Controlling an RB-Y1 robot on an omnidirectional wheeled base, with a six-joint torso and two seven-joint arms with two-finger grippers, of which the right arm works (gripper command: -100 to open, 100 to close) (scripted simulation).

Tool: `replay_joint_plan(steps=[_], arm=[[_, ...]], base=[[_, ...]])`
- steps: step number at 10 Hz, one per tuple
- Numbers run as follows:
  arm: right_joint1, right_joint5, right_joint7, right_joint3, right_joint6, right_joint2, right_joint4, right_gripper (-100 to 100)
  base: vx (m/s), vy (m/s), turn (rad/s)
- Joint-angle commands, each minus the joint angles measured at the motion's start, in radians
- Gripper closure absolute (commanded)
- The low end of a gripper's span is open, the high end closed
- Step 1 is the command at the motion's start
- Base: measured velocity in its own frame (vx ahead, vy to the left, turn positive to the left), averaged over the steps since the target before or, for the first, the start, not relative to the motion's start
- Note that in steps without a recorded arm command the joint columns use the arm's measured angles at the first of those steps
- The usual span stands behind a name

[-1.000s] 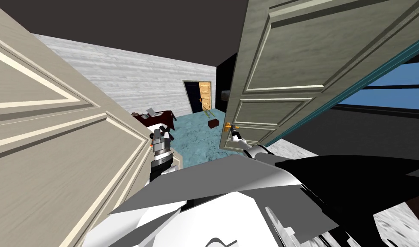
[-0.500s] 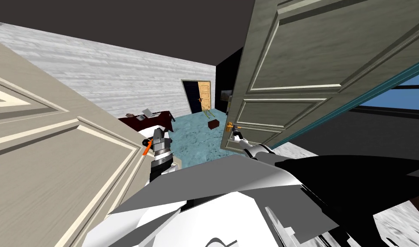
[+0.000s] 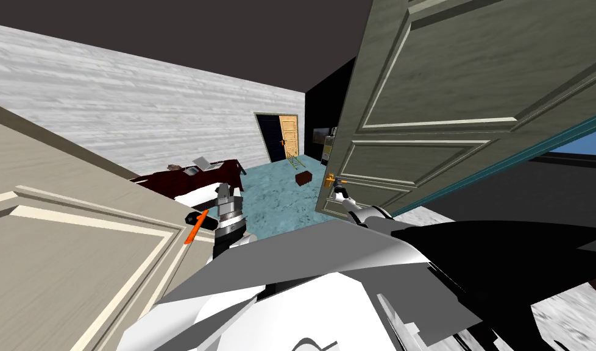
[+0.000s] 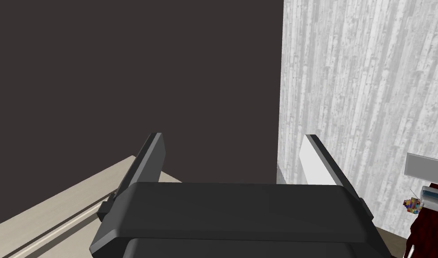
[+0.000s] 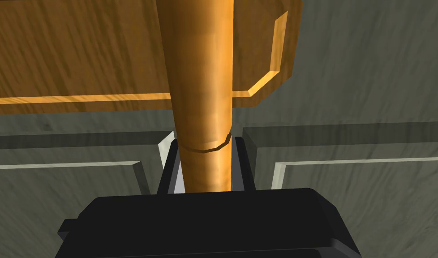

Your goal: Push the door open

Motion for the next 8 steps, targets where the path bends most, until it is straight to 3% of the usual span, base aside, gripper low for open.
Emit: replay_joint_plan(steps=[1, 2, 4, 8], arm=[[-0.002, -0.006, -0.004, -0.013, -0.01, -0.019, 0.023, 100], [-0.002, -0.006, -0.004, -0.013, -0.01, -0.019, -0.01, 100], [0.0, -0.014, 0.002, -0.031, -0.014, -0.026, 0.033, 100], [0.004, -0.026, 0.012, -0.057, -0.02, -0.036, 0.048, 100]], base=[[0.186, 0.058, -0.048], [0.131, 0.034, -0.062], [0.099, 0.008, -0.011], [0.176, 0.044, -0.054]])
